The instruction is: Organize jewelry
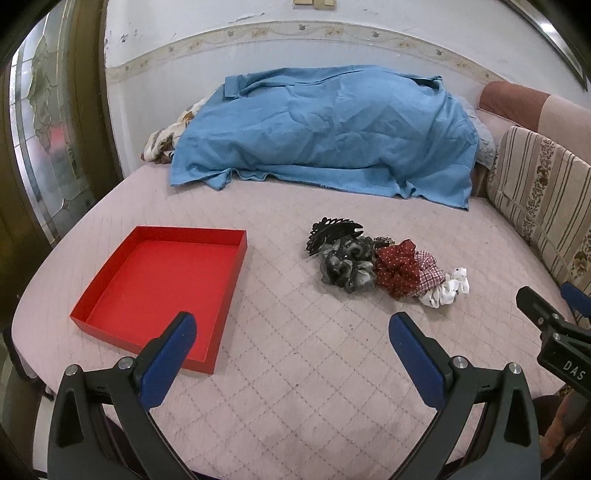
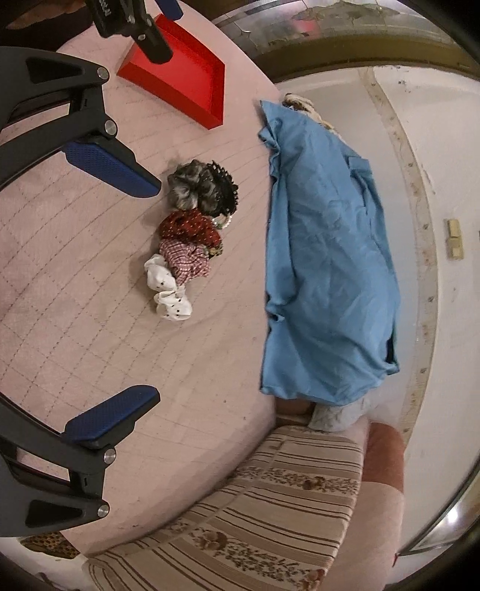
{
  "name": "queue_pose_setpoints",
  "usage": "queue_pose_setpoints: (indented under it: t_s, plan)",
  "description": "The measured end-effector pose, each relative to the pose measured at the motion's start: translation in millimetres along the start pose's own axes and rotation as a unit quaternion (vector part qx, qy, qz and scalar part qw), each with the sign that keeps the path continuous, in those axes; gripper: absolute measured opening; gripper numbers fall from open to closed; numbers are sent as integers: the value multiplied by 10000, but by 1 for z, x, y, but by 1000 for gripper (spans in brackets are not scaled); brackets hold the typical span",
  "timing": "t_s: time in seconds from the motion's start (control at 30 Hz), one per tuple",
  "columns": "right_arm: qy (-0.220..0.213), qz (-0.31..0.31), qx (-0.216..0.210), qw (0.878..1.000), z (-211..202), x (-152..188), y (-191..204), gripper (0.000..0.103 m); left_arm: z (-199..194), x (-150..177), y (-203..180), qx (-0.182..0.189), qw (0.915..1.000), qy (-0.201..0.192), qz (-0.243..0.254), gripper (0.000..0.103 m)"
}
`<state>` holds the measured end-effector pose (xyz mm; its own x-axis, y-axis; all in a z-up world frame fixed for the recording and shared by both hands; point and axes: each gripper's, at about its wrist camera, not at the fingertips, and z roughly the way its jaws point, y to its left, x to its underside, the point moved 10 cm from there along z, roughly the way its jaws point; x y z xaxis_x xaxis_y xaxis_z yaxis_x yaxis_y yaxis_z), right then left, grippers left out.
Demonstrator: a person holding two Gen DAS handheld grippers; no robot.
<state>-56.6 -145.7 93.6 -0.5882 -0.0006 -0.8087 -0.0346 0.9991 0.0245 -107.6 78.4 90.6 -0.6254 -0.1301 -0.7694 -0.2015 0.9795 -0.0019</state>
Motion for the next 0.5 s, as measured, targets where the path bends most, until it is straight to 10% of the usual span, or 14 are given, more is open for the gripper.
queue_pose_setpoints:
  t_s: [0.5]
  plan:
    - [164,270,-113,9994,10,13,-16,94,-9,-18,44,-258,9994,-228,-105,103]
